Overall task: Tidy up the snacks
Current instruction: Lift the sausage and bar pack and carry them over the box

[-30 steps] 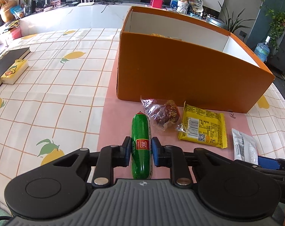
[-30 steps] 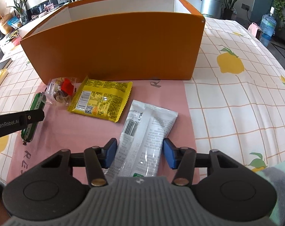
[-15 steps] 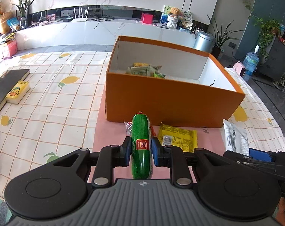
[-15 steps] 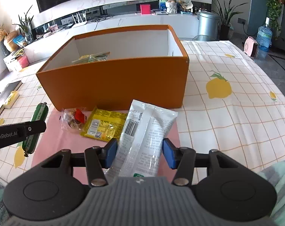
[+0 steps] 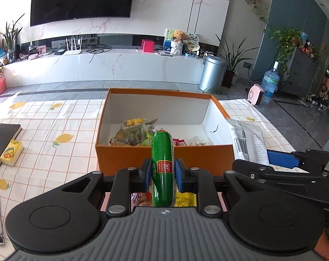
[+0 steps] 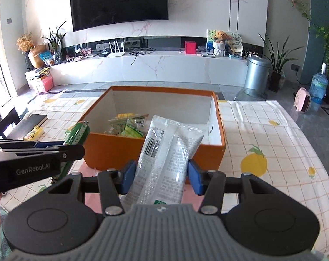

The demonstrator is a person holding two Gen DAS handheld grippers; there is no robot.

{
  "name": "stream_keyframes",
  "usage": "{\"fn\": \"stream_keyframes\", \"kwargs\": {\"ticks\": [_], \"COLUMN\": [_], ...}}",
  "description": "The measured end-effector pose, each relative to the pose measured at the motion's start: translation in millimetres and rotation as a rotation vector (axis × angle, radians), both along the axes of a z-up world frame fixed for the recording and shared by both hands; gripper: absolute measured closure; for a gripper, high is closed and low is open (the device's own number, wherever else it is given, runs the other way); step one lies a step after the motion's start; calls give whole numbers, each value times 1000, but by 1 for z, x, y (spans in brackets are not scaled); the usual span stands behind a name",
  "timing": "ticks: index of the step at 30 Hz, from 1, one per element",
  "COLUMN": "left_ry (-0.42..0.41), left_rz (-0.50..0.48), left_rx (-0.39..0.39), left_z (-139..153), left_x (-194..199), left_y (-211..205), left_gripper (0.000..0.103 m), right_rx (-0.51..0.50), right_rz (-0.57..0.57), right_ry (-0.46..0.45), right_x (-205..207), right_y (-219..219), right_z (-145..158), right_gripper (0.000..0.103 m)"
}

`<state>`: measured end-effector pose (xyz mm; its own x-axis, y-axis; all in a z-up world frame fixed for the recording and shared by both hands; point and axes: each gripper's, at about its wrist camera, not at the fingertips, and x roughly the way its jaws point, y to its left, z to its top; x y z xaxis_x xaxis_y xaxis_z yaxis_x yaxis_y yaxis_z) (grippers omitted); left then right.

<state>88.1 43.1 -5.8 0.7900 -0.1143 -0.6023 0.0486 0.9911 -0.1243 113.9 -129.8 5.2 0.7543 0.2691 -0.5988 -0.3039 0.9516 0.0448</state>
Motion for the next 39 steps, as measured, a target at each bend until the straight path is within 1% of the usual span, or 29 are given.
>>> {"fn": "stream_keyframes", "kwargs": {"ticks": [4,8,15,17,20,23,27,30,36,39], "left_ry": [-27,-38,-37,-36,-23,7,44,89,175,211], "left_rz": [-16,-31,-29,-32,-27,-33,-45,-51,-61,-65], "left_rx": [13,30,36,33,50,64,79,60,78,84], "left_z": [12,19,18,16,14,6,-8,-20,-41,-48], "left_x": [13,28,58,66,81,96,115,128,148,158], "left_y": [-5,-9,-11,-7,-6,-6,-7,-5,-4,-2], "left_gripper": [78,78,78,78,78,79,79,79,79,78], "right_rx": [-14,-34,-80,-89,-111,-127,-159,-172,-220,-257], "right_rz": [27,48,72,78,80,99,123,147,183,222], "right_ry": [-29,-59,-98,-95,-97,-75,-34,9,132,153], "right_x": [15,33,68,81,101,121,144,166,205,213], "right_y": [3,8,18,18,21,25,31,30,32,34], "right_z": [14,24,25,23,19,12,-6,-20,-53,-68], "right_gripper": [53,53,53,53,53,54,54,54,54,54]}}
